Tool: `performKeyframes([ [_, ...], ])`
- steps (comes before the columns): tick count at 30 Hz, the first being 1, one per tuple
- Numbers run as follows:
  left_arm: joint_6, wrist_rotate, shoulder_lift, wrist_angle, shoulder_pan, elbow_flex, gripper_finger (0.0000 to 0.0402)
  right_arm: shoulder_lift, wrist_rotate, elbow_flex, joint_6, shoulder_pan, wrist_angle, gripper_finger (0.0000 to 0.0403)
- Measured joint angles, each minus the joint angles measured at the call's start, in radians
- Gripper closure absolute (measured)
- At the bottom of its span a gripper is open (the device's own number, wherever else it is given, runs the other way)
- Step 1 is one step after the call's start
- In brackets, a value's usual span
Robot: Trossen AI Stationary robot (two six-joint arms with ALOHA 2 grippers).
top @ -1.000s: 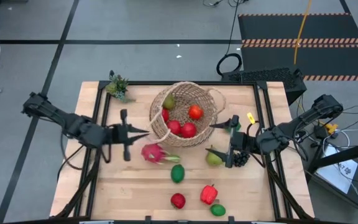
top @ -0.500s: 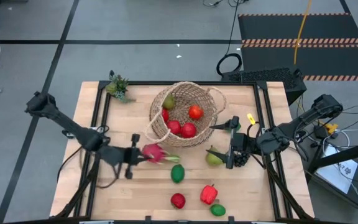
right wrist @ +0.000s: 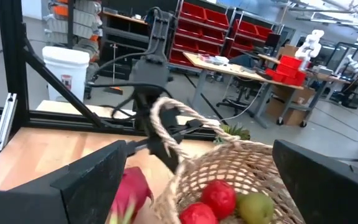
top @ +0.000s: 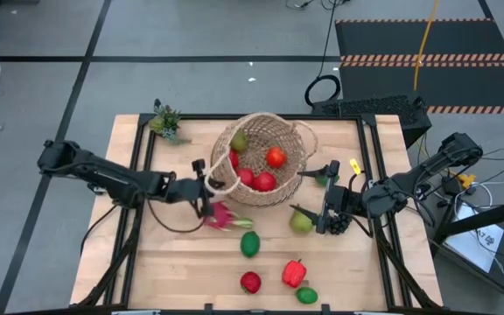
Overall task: Build produce basket
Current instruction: Adjust the basket on the mat, then put the dragon fruit into the basket
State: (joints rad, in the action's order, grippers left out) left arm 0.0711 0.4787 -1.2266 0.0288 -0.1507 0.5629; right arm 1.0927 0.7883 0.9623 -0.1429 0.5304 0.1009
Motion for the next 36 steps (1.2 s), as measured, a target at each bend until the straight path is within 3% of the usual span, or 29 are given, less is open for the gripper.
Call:
performKeyframes([
  [8, 0.033, 0.04, 0.0, 0.003, 0.133, 0.0, 0.0393, 0.0, -0.001, 0.0, 0.0, 0.0, 0.0, 0.0003],
  [13, 0.036, 0.042, 0.038, -0.046, 0.137, 0.006, 0.0394, 0.0, -0.002, 0.0, 0.01, 0.0, 0.0, 0.0003],
  [20, -0.072, 0.004, 0.198, -0.351, 0.026, 0.147, 0.0379, 0.0, -0.003, 0.0, 0.051, 0.0, -0.009, 0.0003],
  [24, -0.165, -0.071, 0.271, -0.466, -0.064, 0.183, 0.0378, 0.003, -0.003, 0.0, 0.08, 0.0, -0.008, 0.0003],
  [32, -0.279, -0.082, 0.287, -0.471, -0.271, 0.15, 0.0377, 0.025, -0.003, 0.001, 0.113, 0.004, -0.016, 0.0003],
  [36, -0.316, -0.027, 0.235, -0.439, -0.353, 0.141, 0.0375, 0.048, -0.003, 0.001, 0.131, 0.004, 0.004, 0.0003],
])
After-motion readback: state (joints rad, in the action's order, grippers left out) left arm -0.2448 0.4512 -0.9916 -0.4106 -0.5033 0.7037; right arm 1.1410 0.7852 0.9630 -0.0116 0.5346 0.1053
